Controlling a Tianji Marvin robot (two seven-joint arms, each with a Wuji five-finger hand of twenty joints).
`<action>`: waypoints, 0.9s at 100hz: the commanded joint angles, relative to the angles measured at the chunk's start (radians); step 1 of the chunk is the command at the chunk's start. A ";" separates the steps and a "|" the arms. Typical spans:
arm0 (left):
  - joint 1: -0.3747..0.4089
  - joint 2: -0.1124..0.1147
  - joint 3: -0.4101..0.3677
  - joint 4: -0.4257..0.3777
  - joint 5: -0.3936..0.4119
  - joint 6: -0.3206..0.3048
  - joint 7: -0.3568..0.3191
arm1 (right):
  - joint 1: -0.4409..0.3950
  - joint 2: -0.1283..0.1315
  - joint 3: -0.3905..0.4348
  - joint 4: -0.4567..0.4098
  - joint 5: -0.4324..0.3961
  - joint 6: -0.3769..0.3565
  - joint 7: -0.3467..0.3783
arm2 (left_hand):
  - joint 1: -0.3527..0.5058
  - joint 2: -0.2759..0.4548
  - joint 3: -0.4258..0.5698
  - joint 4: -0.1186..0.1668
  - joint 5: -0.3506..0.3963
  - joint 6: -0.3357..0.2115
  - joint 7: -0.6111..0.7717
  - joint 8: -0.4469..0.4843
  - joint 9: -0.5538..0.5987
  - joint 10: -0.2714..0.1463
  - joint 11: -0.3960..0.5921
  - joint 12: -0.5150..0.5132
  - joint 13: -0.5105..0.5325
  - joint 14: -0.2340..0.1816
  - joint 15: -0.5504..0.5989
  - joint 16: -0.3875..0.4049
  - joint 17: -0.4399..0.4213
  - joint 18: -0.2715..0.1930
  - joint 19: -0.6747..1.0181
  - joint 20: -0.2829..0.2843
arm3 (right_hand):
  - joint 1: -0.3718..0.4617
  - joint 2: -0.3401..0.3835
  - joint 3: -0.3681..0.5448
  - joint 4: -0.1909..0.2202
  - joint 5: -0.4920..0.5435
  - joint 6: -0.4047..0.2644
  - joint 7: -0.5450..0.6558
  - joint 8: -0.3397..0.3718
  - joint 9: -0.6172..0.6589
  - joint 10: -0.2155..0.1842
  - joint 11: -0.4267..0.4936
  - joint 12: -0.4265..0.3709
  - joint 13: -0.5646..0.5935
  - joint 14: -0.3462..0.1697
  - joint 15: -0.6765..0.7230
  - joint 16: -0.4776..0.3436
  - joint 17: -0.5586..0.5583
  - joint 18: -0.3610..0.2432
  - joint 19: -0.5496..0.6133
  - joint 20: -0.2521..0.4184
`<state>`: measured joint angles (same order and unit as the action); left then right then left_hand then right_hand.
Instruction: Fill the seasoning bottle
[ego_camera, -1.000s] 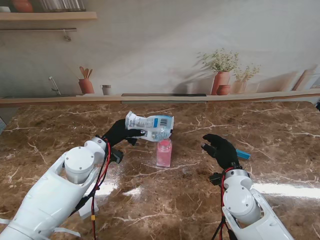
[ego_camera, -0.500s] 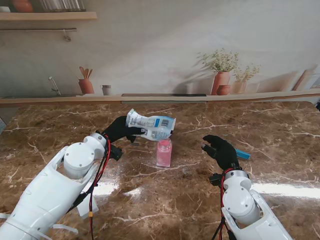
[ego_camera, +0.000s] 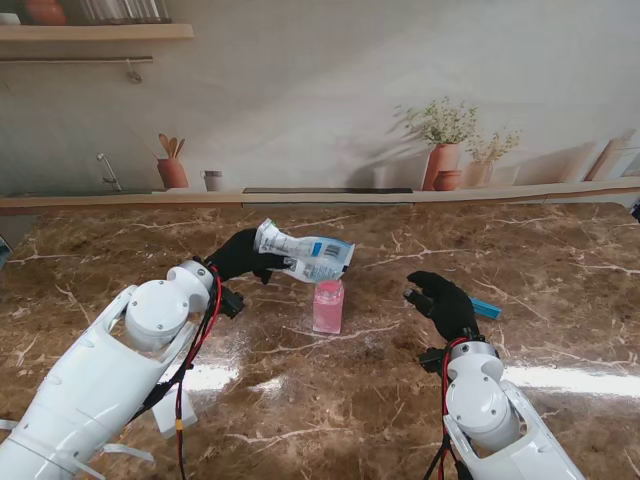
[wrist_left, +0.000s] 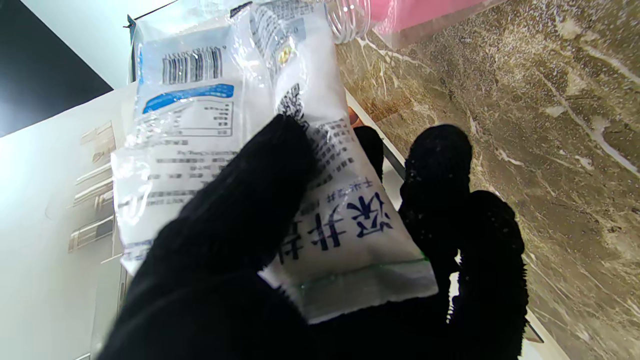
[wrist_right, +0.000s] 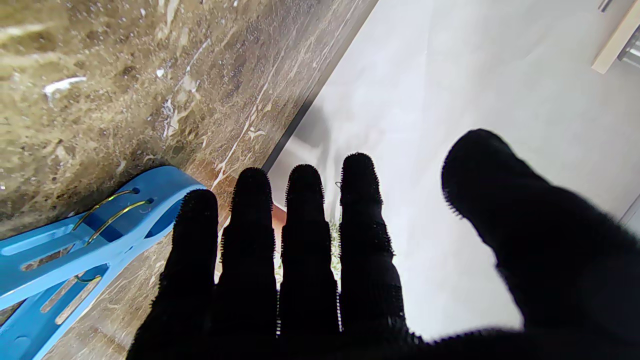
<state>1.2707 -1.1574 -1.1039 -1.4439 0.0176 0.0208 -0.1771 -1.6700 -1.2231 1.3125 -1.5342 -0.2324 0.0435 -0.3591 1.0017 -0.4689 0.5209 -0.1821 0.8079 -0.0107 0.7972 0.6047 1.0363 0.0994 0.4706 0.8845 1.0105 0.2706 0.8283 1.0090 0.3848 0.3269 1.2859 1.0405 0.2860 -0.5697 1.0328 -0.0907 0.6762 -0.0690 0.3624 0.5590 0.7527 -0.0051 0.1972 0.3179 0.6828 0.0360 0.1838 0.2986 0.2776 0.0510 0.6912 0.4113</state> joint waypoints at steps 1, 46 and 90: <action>-0.007 0.003 0.000 -0.008 0.006 0.000 -0.002 | -0.006 -0.005 0.000 0.007 0.008 0.000 0.011 | 0.093 0.109 0.109 0.017 0.097 -0.126 0.116 -0.013 0.038 -0.044 -0.026 -0.019 -0.004 0.019 -0.016 -0.010 -0.003 -0.035 -0.001 0.000 | -0.027 0.014 0.006 0.029 -0.020 -0.003 -0.003 -0.006 -0.015 -0.009 0.006 -0.001 -0.022 -0.020 0.008 -0.011 -0.009 -0.016 -0.002 -0.015; -0.029 0.011 0.015 -0.007 0.057 -0.009 -0.014 | -0.005 -0.007 0.001 0.017 0.018 -0.005 0.007 | 0.033 0.077 0.083 0.027 0.092 -0.103 0.023 -0.276 0.060 -0.027 -0.100 -0.149 0.010 0.000 -0.042 -0.034 0.016 -0.050 -0.017 -0.027 | -0.025 0.014 0.009 0.030 -0.017 -0.003 -0.001 -0.006 -0.010 -0.010 0.007 0.002 -0.021 -0.017 0.010 -0.007 -0.011 -0.014 -0.002 -0.011; -0.046 0.013 0.032 -0.007 0.083 -0.006 -0.012 | -0.004 -0.009 0.002 0.021 0.027 -0.003 0.004 | 0.030 0.057 -0.013 0.058 0.085 -0.075 -0.010 -0.378 0.083 -0.013 -0.102 -0.242 0.035 -0.006 -0.051 -0.052 0.034 -0.047 -0.015 -0.039 | -0.023 0.016 0.017 0.030 -0.015 -0.004 0.000 -0.006 -0.007 -0.008 0.009 0.007 -0.021 -0.016 0.012 -0.003 -0.011 -0.011 -0.002 -0.007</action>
<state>1.2337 -1.1457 -1.0762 -1.4460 0.0869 0.0156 -0.1872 -1.6683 -1.2271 1.3147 -1.5208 -0.2145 0.0362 -0.3659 1.0121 -0.4690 0.5222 -0.1772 0.8257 -0.0183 0.7952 0.2549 1.0708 0.1002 0.3682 0.6620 1.0105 0.2706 0.7980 0.9672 0.3992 0.3183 1.2717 1.0149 0.2860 -0.5635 1.0362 -0.0907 0.6763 -0.0690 0.3625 0.5590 0.7527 -0.0049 0.1972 0.3179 0.6828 0.0360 0.1855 0.2986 0.2771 0.0510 0.6912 0.4113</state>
